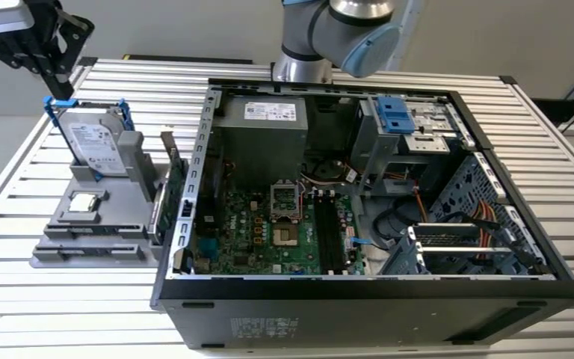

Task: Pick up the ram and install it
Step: 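Reach for the ram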

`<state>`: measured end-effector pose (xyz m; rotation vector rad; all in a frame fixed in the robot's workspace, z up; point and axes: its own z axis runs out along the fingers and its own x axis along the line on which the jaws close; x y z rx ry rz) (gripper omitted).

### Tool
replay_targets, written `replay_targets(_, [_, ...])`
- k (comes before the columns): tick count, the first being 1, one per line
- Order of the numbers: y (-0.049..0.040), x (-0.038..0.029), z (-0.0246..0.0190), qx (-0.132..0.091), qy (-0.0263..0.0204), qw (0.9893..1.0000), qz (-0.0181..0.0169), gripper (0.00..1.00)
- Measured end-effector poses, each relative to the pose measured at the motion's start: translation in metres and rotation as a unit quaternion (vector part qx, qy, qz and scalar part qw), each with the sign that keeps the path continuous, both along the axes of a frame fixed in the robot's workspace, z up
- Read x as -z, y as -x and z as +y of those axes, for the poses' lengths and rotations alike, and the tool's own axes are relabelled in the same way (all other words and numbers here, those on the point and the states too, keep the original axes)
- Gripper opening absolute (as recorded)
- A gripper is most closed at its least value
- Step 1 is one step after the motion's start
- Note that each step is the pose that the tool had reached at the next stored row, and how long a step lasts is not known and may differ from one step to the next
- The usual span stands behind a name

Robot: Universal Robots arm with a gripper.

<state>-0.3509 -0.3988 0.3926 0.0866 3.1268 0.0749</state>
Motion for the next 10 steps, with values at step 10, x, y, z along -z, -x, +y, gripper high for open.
replay_targets(10, [0.0074,0.0,0.0001,-0.015,0.0,0.9999,0.0,0.0])
